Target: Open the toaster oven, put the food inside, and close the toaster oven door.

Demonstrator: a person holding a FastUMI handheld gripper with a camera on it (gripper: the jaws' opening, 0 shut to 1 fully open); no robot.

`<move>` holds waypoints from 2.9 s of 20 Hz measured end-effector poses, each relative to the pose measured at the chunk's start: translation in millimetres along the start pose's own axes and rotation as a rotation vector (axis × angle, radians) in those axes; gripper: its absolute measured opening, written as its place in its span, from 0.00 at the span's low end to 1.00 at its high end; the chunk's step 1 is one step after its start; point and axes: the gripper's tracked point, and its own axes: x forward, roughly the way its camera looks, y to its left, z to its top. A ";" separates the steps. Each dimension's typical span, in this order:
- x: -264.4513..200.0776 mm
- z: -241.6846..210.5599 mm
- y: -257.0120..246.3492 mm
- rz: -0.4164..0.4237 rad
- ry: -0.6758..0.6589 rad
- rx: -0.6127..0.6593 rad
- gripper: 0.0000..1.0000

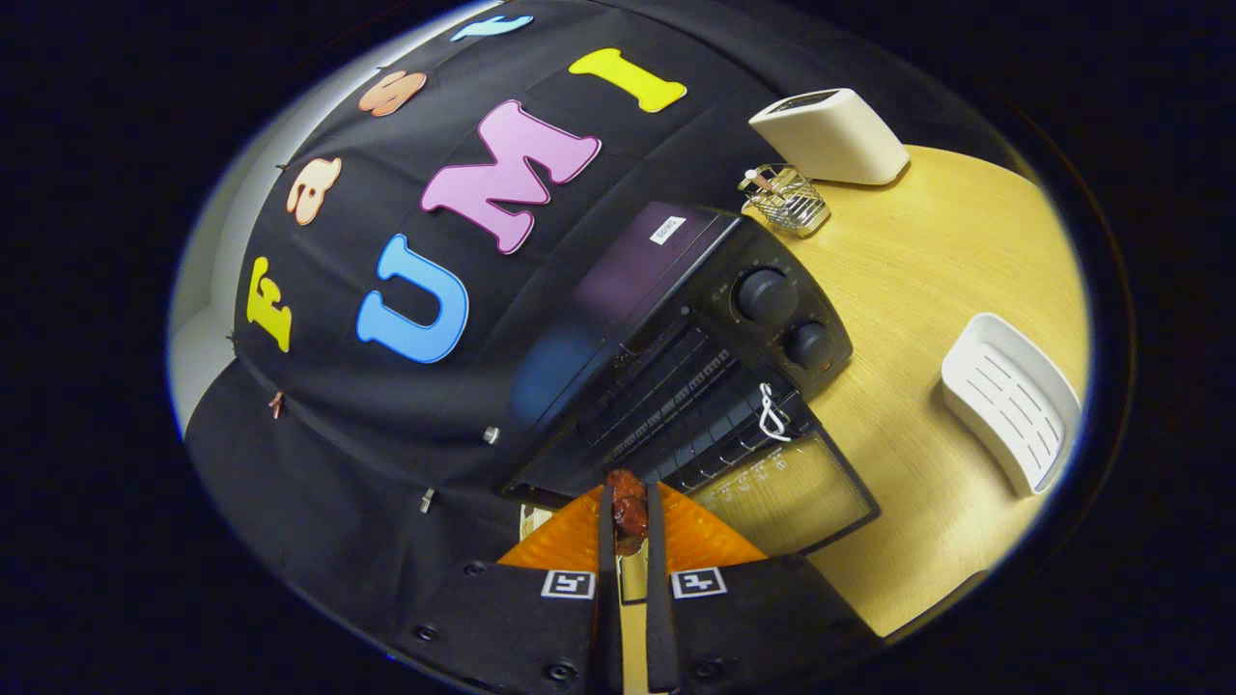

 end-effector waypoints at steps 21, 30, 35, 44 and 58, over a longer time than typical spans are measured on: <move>94.6 -3.3 -36.9 -0.114 -0.135 -0.102 0.32; 68.0 -31.0 -14.4 -0.077 -0.047 -0.443 0.98; 29.3 -41.4 -32.6 -0.182 0.027 -0.576 0.98; -31.5 -55.2 -53.2 -0.303 0.156 -0.826 0.98; -30.9 -137.7 -96.3 -0.451 0.366 -0.783 0.99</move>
